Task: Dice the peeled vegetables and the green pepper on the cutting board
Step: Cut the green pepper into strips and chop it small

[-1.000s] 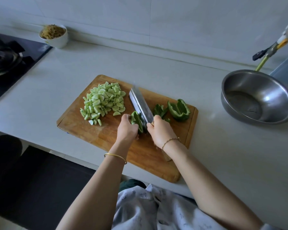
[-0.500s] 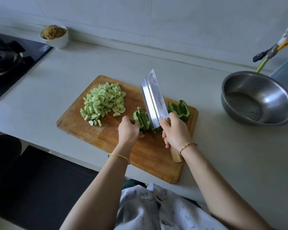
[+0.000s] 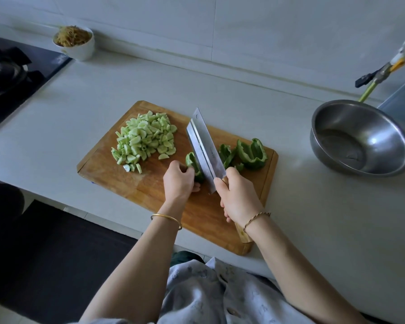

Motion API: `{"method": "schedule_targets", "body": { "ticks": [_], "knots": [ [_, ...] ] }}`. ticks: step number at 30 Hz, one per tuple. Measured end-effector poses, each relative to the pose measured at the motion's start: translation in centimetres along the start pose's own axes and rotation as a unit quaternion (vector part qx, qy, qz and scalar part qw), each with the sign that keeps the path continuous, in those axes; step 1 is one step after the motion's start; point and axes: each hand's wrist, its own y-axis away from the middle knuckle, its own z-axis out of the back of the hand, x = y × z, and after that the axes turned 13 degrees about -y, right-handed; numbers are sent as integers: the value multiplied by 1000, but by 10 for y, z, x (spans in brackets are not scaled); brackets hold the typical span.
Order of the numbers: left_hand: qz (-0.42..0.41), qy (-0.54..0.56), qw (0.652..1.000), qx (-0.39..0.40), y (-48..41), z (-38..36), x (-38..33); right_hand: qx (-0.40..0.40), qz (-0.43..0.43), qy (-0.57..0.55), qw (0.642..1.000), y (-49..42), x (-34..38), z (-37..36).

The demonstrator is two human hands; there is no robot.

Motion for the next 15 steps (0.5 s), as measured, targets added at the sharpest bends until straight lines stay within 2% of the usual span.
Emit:
{"method": "schedule_targets", "body": {
  "ticks": [15],
  "knots": [
    [-59, -108, 992, -41, -2, -5, 2, 9, -24, 26, 999, -10, -2, -13]
  ]
}}
